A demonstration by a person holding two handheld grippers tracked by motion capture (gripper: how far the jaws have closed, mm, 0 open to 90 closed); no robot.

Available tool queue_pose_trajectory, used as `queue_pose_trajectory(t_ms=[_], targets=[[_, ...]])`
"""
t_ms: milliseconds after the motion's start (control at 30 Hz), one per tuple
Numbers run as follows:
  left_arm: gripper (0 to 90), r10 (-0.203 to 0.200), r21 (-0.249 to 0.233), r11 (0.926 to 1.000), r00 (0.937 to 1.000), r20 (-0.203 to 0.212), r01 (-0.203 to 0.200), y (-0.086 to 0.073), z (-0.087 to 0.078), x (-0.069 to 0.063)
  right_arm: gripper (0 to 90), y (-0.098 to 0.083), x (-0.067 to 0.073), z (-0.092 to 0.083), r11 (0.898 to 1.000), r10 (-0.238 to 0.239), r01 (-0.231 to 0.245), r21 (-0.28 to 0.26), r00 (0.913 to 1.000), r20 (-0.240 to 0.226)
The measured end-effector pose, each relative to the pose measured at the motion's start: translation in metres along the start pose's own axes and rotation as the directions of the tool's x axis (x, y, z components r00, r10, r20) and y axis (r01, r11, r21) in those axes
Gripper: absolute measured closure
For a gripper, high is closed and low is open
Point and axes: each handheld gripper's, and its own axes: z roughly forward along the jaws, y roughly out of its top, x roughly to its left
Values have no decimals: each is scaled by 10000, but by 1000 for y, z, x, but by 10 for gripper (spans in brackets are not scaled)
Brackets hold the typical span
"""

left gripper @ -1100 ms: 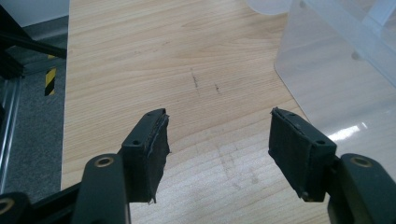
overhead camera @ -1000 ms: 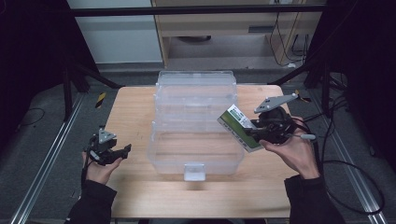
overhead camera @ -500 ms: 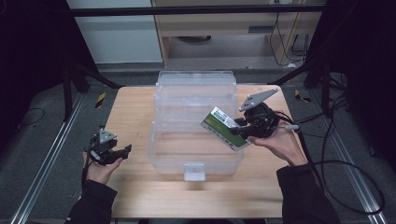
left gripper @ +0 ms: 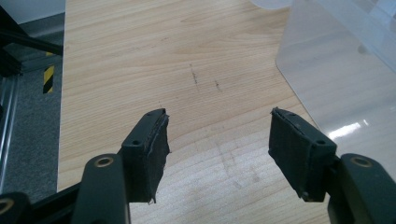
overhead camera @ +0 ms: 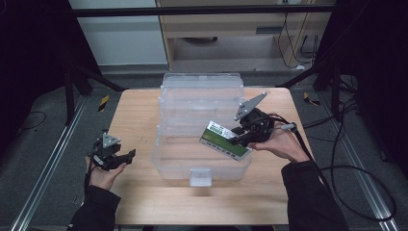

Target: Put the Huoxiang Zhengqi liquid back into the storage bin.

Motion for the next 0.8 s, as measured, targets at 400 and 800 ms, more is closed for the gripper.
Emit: queue_pose_trajectory(t_ms=[400, 800], targets=[[367, 36, 45, 10000, 10000, -5, -36, 0, 1, -1, 646, -1, -3, 11, 9955, -706, 734, 605, 9964, -479], [368, 64, 71, 10000, 10000, 6, -64, 0, 2, -1, 646, -1, -1, 21, 9847, -1211, 1318, 1137, 9880, -963]])
